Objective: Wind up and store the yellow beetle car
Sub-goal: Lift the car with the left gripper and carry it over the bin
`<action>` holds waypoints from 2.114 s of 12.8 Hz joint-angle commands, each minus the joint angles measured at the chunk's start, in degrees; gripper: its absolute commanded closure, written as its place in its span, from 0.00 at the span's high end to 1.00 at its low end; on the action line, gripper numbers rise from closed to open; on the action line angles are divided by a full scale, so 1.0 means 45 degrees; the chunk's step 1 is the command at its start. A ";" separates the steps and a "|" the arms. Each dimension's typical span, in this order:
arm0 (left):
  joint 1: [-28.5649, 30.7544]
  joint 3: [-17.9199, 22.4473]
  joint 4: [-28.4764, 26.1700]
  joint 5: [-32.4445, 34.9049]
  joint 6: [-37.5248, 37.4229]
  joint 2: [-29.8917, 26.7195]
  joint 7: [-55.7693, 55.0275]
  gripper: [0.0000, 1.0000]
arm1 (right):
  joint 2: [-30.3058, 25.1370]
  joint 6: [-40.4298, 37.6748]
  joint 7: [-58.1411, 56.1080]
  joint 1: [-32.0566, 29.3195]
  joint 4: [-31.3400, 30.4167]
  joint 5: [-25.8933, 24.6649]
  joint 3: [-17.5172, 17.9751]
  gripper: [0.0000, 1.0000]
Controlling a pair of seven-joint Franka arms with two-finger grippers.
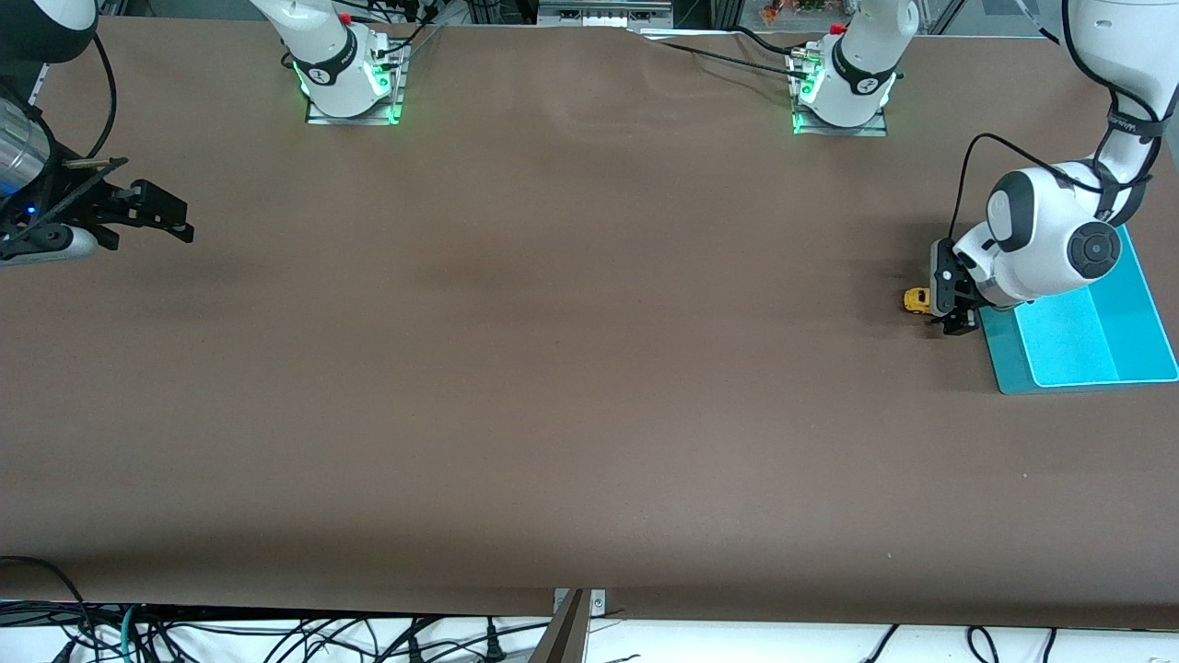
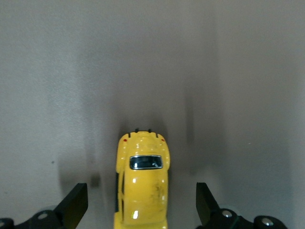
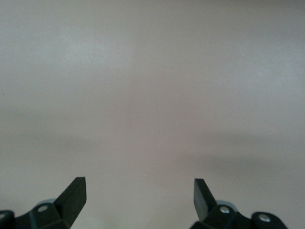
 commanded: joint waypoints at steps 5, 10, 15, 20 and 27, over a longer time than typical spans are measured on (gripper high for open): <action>0.0743 -0.0139 -0.0182 0.0246 0.0771 0.0428 0.0746 1.00 | 0.0358 -0.0131 -0.0368 -0.0111 0.0253 0.0163 -0.0083 1.00; 0.0743 -0.0315 -0.0163 0.0070 0.0676 0.0449 0.1040 0.20 | 0.0553 -0.0287 -0.0407 -0.0150 0.0234 0.0182 -0.0376 1.00; 0.0608 -0.0354 0.0265 -0.0670 -0.1095 -0.0095 0.1021 0.20 | 0.0573 -0.0248 -0.0388 -0.0053 0.0253 0.0182 -0.0357 1.00; 0.0548 -0.0900 0.3380 -0.0731 -0.5816 -0.0431 0.0260 0.20 | 0.0749 -0.0092 -0.0368 -0.0072 0.0253 0.0182 -0.0357 1.00; 0.2064 -0.0530 0.7648 0.1377 -1.0672 -0.0255 0.0058 0.20 | 0.0729 -0.0131 -0.0232 0.0006 0.0253 0.0182 -0.0318 1.00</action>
